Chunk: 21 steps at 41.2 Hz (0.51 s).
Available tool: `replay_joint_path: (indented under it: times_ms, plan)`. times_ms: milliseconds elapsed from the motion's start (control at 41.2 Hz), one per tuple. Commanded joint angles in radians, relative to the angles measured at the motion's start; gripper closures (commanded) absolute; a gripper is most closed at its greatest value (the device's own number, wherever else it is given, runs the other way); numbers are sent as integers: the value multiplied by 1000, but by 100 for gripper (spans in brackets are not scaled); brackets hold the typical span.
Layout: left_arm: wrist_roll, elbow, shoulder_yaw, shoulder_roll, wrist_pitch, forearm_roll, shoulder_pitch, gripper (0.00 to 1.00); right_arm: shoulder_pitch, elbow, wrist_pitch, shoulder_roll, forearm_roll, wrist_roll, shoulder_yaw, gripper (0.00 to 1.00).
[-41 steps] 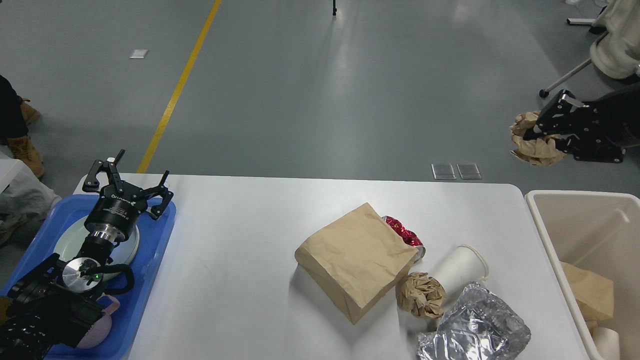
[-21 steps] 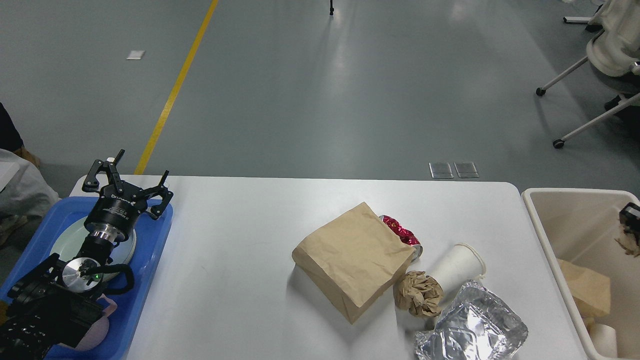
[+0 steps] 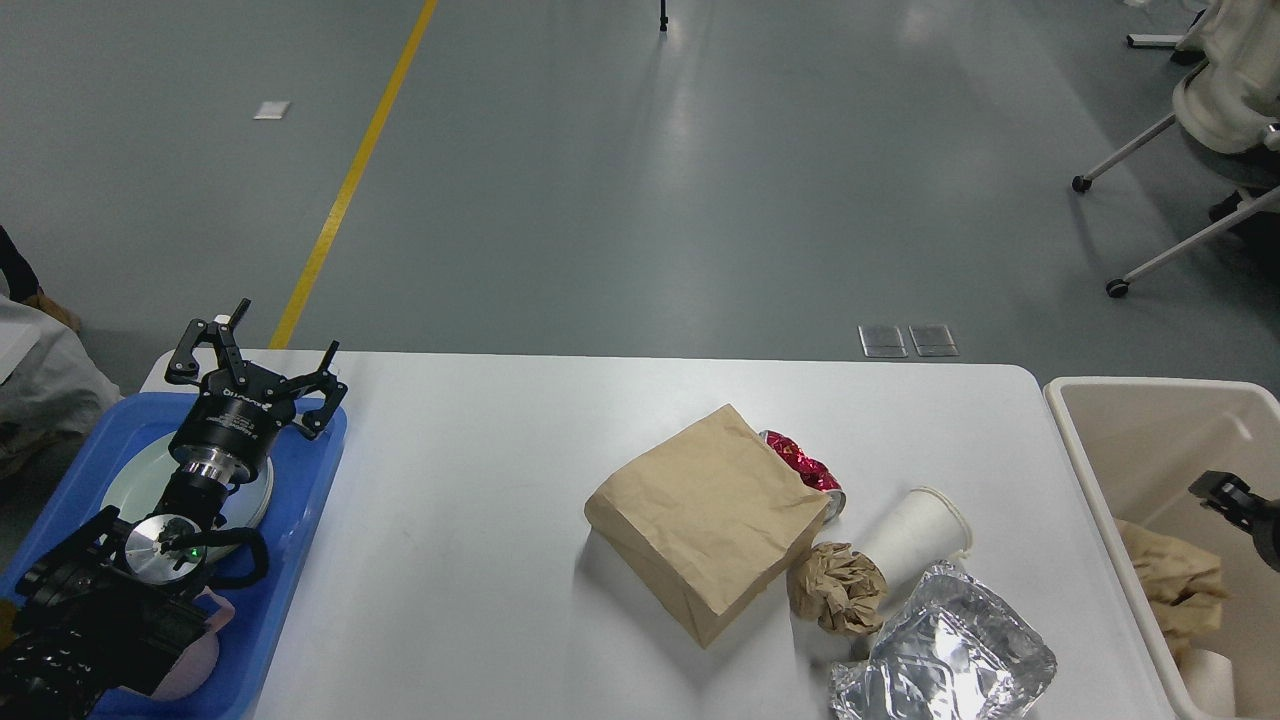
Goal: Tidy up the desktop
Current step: 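Drop the crumpled paper into the white bin, then grasp the white paper cup beside the foil tray with the right gripper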
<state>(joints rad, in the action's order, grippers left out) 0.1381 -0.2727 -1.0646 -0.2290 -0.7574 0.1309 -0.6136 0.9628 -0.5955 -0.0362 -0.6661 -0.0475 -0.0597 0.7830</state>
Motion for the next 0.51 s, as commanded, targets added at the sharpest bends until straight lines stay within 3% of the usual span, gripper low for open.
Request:
replay_joint_path:
  times_ms: [0,218,316,486]
  plan:
    - [0,0,0,-1,1,0,0,4,53,-12,-7,14,1,-2,4,0]
    - [0,0,0,0,0,0,0,4,322,-269,-71,23,1,-3,159,0]
    - [0,0,0,0,0,1,0,4,531,-459,-169,29,3,-3,232,0]
    - [0,0,0,0,0,-1,0,4,760,-615,-361,71,12,-3,259,0]
